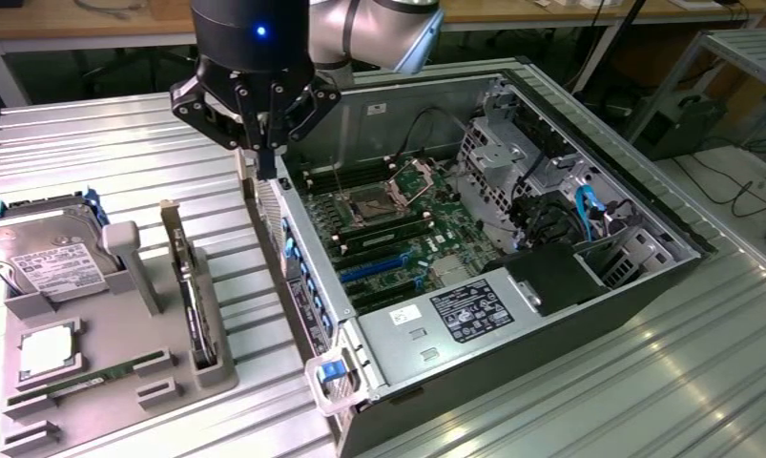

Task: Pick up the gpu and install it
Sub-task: 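Reach for the gpu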

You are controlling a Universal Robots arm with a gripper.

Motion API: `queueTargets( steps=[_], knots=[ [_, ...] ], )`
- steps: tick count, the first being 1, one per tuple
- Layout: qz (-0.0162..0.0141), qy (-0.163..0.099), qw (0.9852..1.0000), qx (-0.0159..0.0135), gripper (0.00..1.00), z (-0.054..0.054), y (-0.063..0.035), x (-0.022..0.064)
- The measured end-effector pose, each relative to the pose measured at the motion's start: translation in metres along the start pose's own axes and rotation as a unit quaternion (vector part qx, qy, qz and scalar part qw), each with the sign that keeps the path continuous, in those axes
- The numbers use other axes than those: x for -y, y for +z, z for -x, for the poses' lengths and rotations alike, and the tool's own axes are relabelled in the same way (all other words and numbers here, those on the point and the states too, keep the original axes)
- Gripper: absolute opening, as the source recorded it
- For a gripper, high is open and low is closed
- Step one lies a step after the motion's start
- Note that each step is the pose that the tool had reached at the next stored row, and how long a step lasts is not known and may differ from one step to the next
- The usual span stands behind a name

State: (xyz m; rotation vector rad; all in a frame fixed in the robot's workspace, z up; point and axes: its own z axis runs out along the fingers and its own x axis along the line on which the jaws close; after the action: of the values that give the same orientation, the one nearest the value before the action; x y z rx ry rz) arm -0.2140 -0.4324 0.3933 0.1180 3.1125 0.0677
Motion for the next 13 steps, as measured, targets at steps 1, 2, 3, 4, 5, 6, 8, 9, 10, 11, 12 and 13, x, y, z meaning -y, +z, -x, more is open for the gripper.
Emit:
queueTargets(
  steps=[1, 2, 3, 4, 5, 6, 8, 9, 10, 11, 12, 13],
  knots=[
    [0.0, 0.0, 1.0, 0.0, 0.11, -0.0004, 0.0, 0.0005],
    [0.0, 0.0, 1.0, 0.0, 0.11, -0.0008, -0.0001, 0.001],
    [0.0, 0.0, 1.0, 0.0, 0.11, -0.0012, -0.0001, 0.0015],
    [0.0, 0.0, 1.0, 0.0, 0.11, -0.0016, -0.0001, 0.002],
    [0.0, 0.0, 1.0, 0.0, 0.11, -0.0021, -0.0002, 0.0026],
    [0.0, 0.0, 1.0, 0.0, 0.11, -0.0025, -0.0002, 0.0031],
    [0.0, 0.0, 1.0, 0.0, 0.11, -0.0035, -0.0003, 0.0043],
    [0.0, 0.0, 1.0, 0.0, 0.11, -0.004, -0.0004, 0.0049],
    [0.0, 0.0, 1.0, 0.0, 0.11, -0.0045, -0.0004, 0.0054],
    [0.0, 0.0, 1.0, 0.0, 0.11, -0.0049, -0.0004, 0.0059],
    [0.0, 0.0, 1.0, 0.0, 0.11, -0.0055, -0.0004, 0.0065],
    [0.0, 0.0, 1.0, 0.0, 0.11, -0.006, -0.0005, 0.007]
  ],
)
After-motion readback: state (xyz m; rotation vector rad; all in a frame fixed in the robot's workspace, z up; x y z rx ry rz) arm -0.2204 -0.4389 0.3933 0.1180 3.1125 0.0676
